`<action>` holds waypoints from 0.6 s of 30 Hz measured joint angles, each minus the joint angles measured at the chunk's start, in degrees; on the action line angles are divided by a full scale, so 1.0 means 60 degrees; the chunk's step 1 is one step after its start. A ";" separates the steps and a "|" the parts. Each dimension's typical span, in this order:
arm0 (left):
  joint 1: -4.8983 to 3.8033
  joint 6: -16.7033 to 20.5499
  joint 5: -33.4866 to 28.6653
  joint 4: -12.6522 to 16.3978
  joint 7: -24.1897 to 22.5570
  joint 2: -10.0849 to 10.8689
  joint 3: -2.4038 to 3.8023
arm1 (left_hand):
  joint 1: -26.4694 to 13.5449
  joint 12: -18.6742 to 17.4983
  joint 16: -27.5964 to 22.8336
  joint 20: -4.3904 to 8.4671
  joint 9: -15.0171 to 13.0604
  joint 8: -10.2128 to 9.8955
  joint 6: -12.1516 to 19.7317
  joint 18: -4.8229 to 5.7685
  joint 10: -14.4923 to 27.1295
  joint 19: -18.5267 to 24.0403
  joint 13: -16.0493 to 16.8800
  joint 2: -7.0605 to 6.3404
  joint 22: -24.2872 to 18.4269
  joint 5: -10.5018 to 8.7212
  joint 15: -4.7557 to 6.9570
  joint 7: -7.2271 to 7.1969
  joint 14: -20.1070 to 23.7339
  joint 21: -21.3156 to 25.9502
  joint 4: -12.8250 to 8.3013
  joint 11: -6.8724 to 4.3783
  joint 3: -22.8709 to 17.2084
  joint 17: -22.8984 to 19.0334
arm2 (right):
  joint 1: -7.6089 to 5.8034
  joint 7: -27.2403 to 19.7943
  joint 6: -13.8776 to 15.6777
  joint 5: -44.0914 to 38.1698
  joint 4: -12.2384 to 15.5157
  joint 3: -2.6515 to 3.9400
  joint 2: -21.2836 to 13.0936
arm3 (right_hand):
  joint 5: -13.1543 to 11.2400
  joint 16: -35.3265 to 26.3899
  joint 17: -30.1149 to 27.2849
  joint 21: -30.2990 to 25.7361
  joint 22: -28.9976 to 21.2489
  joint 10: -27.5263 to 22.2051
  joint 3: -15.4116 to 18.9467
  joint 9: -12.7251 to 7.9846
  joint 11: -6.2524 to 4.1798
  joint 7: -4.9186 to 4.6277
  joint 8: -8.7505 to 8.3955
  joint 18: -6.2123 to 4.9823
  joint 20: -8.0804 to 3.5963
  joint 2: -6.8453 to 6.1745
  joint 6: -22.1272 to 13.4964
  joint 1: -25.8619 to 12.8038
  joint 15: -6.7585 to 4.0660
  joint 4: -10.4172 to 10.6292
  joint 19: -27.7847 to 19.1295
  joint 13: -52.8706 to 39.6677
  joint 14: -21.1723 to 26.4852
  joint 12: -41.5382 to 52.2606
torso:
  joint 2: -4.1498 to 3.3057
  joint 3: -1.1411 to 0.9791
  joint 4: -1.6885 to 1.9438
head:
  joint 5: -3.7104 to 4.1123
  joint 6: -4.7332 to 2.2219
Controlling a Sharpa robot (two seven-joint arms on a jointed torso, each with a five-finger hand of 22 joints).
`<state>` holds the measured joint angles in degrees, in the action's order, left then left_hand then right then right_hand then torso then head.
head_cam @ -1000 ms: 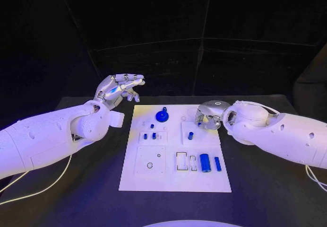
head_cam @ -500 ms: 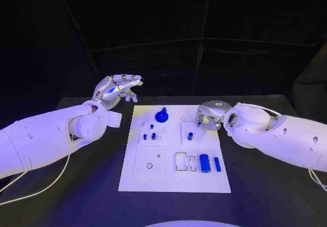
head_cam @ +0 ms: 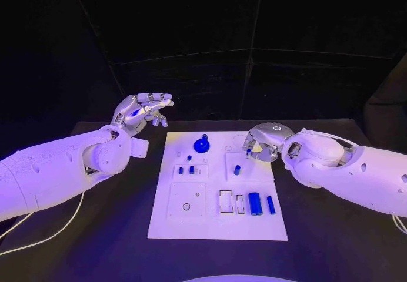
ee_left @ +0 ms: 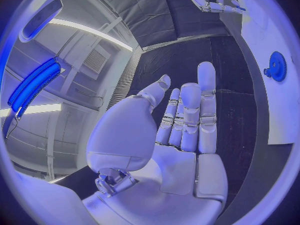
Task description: Assemble the parts on the task board
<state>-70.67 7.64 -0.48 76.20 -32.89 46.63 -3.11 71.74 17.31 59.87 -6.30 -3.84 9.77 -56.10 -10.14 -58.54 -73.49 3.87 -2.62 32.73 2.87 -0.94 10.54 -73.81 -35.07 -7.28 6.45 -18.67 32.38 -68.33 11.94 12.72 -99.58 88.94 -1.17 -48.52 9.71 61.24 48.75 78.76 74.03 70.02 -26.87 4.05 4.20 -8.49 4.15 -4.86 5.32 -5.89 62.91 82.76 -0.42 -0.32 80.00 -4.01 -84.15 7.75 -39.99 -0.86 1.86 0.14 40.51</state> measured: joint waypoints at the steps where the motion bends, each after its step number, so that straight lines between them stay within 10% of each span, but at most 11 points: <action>1: 0.0000 0.0001 0.0000 -0.0025 0.0000 -0.0006 0.0000 | 0.0000 0.0000 0.0000 0.0000 0.0000 0.0000 0.0000 0.0000 0.0000 0.0000 0.0000 0.0000 0.0000 0.0000 0.0000 0.0000 0.0000 0.0000 0.0000 0.0000 0.0000 0.0008 | -0.0001 0.0028 0.0028 0.0023 0.0146 0.0001 -0.0071 | 0.0034 0.0023 0.0011 0.0000 0.0010 0.0000 0.0000 0.0000 0.0000 0.0000 0.0000 0.0000 0.0000 0.0000 0.0000 0.0000 0.0000 0.0000 0.0000 -0.0001 0.0000 0.0000 | 0.0000 0.0000 0.0000 | -0.0012 0.0000; 18: -0.0003 0.0053 0.0001 -0.0249 -0.0015 -0.0300 0.0001 | 0.0071 0.0000 0.0045 -0.0034 0.0000 0.0000 0.0035 0.0002 0.0101 -0.0036 -0.0001 0.0071 -0.0022 0.0000 0.0000 0.0035 0.0000 0.0002 -0.0026 0.0034 0.0025 -0.0024 | -0.0002 0.0133 0.0534 0.0583 0.1699 0.0010 0.0633 | 0.0045 0.0242 0.0242 0.0141 0.0154 -0.0001 -0.0086 -0.0002 0.0001 0.0000 0.0000 0.0151 0.0000 -0.0032 0.0000 -0.0162 0.0000 -0.0036 0.0067 -0.0006 0.0000 -0.0053 | -0.0006 0.0000 0.0019 | -0.0232 -0.0060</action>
<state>-70.69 7.95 -0.47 74.71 -32.98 44.83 -3.11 72.16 17.31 60.14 -6.50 -3.84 9.77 -55.89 -10.13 -57.93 -73.70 3.87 -2.20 32.60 2.87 -0.94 10.75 -73.81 -35.06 -7.43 6.65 -18.52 32.24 -68.34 12.74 15.92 -96.08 99.13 -1.11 -44.72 9.98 62.69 50.20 79.60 74.96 70.01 -27.38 4.04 4.20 -8.49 4.15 -3.96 5.33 -6.08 62.91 81.79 -0.42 -0.54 80.40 -4.05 -84.15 7.43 -40.03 -0.86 1.98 -1.25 40.15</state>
